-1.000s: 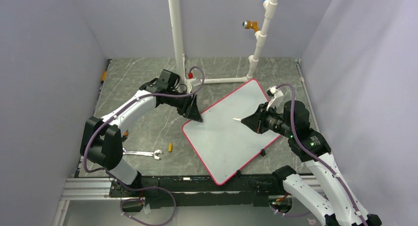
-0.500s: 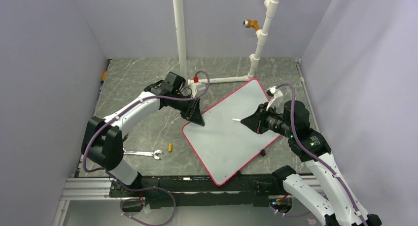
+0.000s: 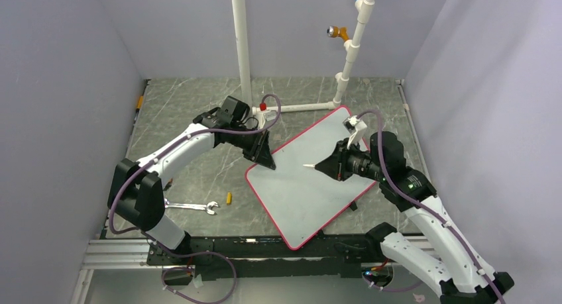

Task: Write a sentence on the whiteboard
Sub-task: Hold the whiteboard at the center of the board, then write a sentence on the whiteboard.

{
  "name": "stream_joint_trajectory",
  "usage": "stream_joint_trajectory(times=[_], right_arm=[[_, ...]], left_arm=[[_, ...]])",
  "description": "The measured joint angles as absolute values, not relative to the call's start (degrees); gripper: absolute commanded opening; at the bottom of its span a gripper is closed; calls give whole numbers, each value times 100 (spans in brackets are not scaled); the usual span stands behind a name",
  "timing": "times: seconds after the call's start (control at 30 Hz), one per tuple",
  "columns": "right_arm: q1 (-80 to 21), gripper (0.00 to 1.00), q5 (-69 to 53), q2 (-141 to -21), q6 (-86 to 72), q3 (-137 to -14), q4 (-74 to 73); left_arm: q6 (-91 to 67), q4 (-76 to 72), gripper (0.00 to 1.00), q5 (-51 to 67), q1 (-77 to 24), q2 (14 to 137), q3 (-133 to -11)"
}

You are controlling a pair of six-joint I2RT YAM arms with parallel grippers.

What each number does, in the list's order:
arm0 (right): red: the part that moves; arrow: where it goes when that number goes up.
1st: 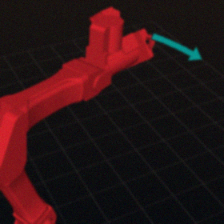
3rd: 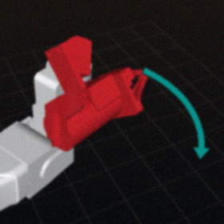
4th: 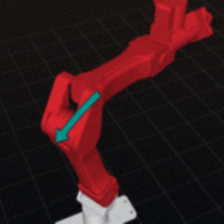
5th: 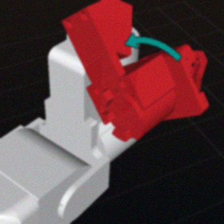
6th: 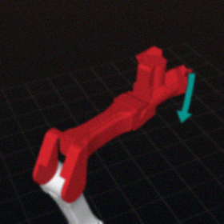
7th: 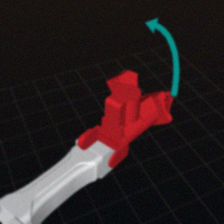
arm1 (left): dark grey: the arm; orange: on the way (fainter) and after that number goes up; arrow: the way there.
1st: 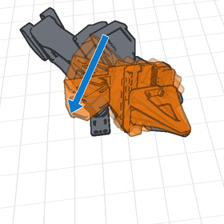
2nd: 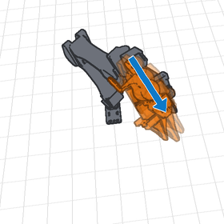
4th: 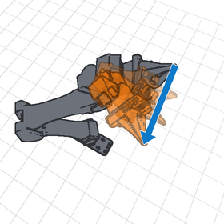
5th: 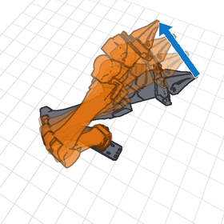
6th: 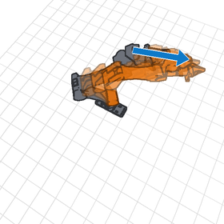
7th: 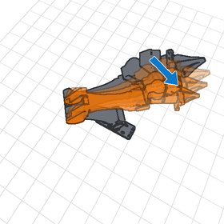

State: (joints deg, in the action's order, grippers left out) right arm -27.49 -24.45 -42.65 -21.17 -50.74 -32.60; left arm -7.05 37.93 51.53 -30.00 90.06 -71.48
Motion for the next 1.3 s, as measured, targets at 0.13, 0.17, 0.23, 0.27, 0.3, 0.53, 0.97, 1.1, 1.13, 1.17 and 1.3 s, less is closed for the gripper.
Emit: stream_joint_trajectory(times=[0.13, 0.17, 0.23, 0.27, 0.3, 0.53, 0.97, 1.1, 1.13, 1.17, 1.3], right_arm=[[-3280, 0, -2255, -4438, -2078, -5118, -3229], [-3428, 0, -2200, -4497, -2062, -5146, -3223], [-3806, 0, -2036, -4641, -2034, -5216, -3183], [-4016, 0, -1911, -4722, -2010, -5269, -3179], [-4252, 0, -1734, -4812, -1988, -5332, -3179], [-5916, 0, -119, -5586, -1837, -6001, -3208], [-6890, 0, 1673, -6626, -1844, -6563, -3363], [-6910, 0, 1848, -6665, -1905, -6560, -3358], [-6910, 0, 1865, -6672, -1918, -6560, -3354], [-6910, 0, 1894, -6676, -1933, -6560, -3347], [-6914, 0, 1922, -6696, -1990, -6556, -3330]], left_arm=[[-895, 3756, 0, 4941, -3094, 8886, -7148], [-952, 3747, 0, 4880, -3122, 8851, -7148], [-1057, 3728, 0, 4768, -3177, 8790, -7148], [-1100, 3710, 0, 4707, -3203, 8764, -7148], [-1157, 3693, 0, 4650, -3227, 8746, -7148], [-1409, 3616, 0, 4399, -3295, 8709, -7148], [-1559, 3583, 0, 4110, -3380, 8519, -7102], [-1588, 3581, 0, 4058, -3395, 8493, -7091], [-1590, 3579, 0, 4053, -3398, 8488, -7091], [-1597, 3579, 0, 4042, -3402, 8484, -7091], [-1603, 3581, 0, 4016, -3411, 8473, -7091]])
